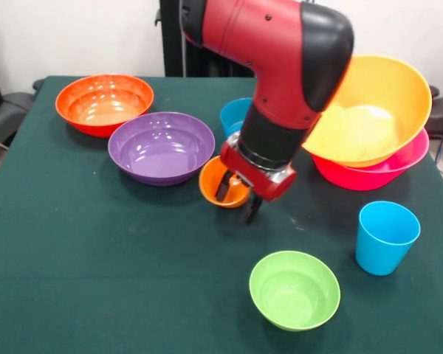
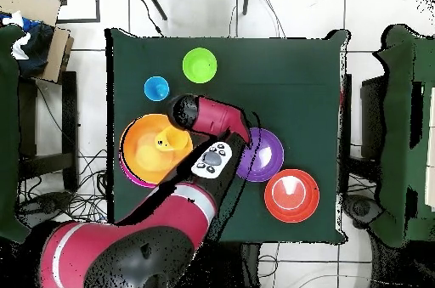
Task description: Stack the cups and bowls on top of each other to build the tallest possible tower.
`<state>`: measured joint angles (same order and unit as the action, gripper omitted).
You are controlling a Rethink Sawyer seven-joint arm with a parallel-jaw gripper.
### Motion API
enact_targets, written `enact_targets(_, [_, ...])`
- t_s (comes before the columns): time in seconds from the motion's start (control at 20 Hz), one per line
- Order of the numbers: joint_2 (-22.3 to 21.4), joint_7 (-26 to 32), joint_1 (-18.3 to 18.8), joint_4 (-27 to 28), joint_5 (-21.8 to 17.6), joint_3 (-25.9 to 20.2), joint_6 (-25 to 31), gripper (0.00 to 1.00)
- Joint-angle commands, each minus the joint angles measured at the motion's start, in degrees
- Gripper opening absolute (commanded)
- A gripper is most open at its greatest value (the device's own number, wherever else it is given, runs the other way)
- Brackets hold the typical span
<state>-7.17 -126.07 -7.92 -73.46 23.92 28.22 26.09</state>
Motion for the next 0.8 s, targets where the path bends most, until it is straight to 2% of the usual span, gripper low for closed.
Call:
enact_targets(0.05, [2.7,-3.4,2.9,3.4,-2.1,-8.0,-4.4,1.0])
enact_targets(0.8, [3.0,-2.8,3.3,5.0,-2.6,-7.7,-2.2,1.0])
